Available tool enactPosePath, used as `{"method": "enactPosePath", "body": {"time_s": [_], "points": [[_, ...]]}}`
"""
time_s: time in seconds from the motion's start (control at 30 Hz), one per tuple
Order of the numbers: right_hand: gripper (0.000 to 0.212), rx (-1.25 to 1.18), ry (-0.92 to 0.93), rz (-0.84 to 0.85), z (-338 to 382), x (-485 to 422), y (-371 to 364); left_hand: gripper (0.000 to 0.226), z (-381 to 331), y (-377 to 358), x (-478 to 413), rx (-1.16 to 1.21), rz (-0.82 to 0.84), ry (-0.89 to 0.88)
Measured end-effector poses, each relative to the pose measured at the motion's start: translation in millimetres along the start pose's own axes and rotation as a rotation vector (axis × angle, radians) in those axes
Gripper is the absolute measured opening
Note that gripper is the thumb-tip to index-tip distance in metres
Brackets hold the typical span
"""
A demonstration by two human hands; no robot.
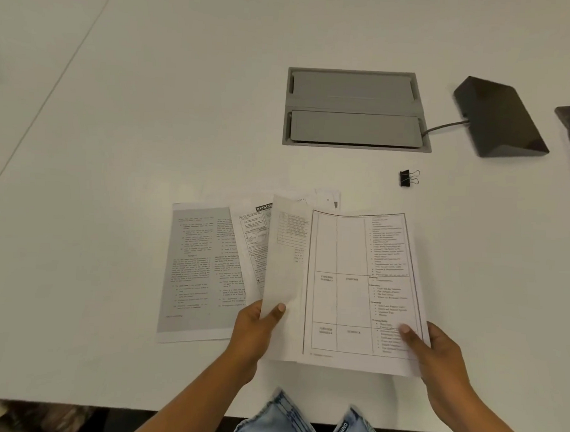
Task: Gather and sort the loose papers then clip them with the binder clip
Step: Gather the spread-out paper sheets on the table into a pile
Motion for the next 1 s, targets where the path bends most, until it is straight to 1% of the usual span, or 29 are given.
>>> {"method": "enactPosePath", "body": {"time_s": [0.07, 0.13, 0.17, 0.23, 0.27, 0.37, 0.47, 0.53, 0.6, 0.63, 0.67, 0.7, 0.73, 0.77, 0.8, 0.83, 0.87, 0.93, 1.0], "points": [[0.027, 0.036, 0.026, 0.048, 7, -2, -8, 0.012, -2, -5, 2, -0.007, 0.053, 0.014], [0.041, 0.054, 0.006, 0.125, 12, -5, -15, 0.025, -5, -12, 5, -0.004, 0.136, 0.035], [0.043, 0.038, -0.031, 0.168, 14, -5, -18, 0.028, -6, -15, 7, 0.010, 0.175, 0.050], [0.035, -0.024, -0.086, 0.255, 18, -7, -24, 0.028, -9, -20, 8, 0.023, 0.225, 0.058], [0.032, -0.036, -0.086, 0.269, 19, -8, -24, 0.028, -11, -23, 10, 0.023, 0.228, 0.062], [0.028, 0.002, -0.044, 0.258, 22, -12, -27, 0.042, -12, -24, 3, -0.032, 0.151, 0.058], [0.033, 0.014, -0.013, 0.241, 23, -14, -29, 0.027, -10, -21, -5, -0.061, 0.177, -0.008], [0.039, 0.004, -0.004, 0.239, 23, -15, -30, 0.032, -7, -19, -10, -0.083, 0.199, -0.017], [0.044, -0.024, -0.007, 0.239, 23, -16, -30, 0.033, -5, -16, -16, -0.153, 0.178, -0.054], [0.045, -0.039, -0.010, 0.238, 22, -17, -29, 0.029, -5, -14, -19, -0.208, 0.132, -0.094], [0.047, -0.056, -0.012, 0.237, 22, -17, -28, 0.025, -7, -11, -21, -0.264, 0.046, -0.143], [0.048, -0.070, -0.012, 0.233, 22, -17, -27, 0.025, -8, -6, -23, -0.312, -0.074, -0.188], [0.053, -0.080, -0.008, 0.226, 22, -16, -26, 0.031, -8, -1, -25, -0.344, -0.197, -0.217], [0.062, -0.085, -0.003, 0.222, 22, -16, -24, 0.040, -8, 3, -28, -0.373, -0.303, -0.230], [0.074, -0.086, -0.004, 0.212, 21, -15, -21, 0.050, -7, 6, -31, -0.425, -0.382, -0.234], [0.082, -0.088, 0.002, 0.201, 20, -15, -19, 0.059, -6, 8, -34, -0.501, -0.434, -0.232], [0.078, -0.097, 0.007, 0.189, 19, -14, -16, 0.067, -5, 8, -37, -0.588, -0.466, -0.230], [0.061, -0.126, 0.015, 0.175, 18, -12, -11, 0.080, -5, 6, -41, -0.749, -0.505, -0.235], [0.059, -0.129, 0.014, 0.154, 16, -11, -5, 0.090, -5, 3, -44, -0.826, -0.518, -0.230]]}}
Point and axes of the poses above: each hand's wrist, its own x-axis away from the middle knuckle, its own y-axis out of the back of the hand, z = x × y, the point moved 4 cm from there along -x, towards the middle knuckle, and after that the axes turned 14 degrees about x, right-handed, at the moved point
